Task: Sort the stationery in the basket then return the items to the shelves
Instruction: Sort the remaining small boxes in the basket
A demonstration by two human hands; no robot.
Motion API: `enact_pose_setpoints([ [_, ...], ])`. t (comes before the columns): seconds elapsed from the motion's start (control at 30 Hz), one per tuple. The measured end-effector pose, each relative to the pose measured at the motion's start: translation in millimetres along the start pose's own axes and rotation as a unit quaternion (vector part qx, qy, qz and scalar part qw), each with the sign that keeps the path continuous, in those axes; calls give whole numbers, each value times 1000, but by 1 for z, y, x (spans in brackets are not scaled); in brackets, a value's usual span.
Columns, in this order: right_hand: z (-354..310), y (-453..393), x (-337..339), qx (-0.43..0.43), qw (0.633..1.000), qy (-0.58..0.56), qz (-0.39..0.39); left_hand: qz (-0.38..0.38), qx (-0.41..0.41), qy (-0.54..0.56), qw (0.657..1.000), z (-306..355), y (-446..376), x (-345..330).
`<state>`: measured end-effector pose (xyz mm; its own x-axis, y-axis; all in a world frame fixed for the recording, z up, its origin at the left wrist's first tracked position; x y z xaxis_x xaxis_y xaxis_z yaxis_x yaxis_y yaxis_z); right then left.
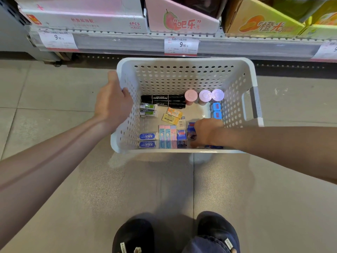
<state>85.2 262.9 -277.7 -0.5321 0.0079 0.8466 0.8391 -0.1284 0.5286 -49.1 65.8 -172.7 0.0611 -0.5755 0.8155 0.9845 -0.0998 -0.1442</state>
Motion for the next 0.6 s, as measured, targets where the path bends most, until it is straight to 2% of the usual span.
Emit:
enact_pose_setpoints([
  [0.37, 6, -4, -15, -11, 998, -18, -65, -8, 7, 11, 1000, -1, 0, -1],
  [0.5, 6, -4, -15, 16, 996, 11, -91, -10, 9, 19, 1000, -1, 0, -1],
  [0.6, 8, -3, -12, 49, 988, 19, -147, -12, 10, 20, 1000, -1, 0, -1],
])
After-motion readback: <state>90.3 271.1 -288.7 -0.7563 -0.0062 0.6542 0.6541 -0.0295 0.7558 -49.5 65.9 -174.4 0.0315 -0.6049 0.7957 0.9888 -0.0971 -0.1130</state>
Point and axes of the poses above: each hand's wrist, its own y-axis away from the middle knuckle, its own x-axis out of the back of the hand, z = x × y, the point moved 8 cm from there along -y, towards the middle knuckle, and after that the axes turned 15 degrees about z, right-handed, at the moved point
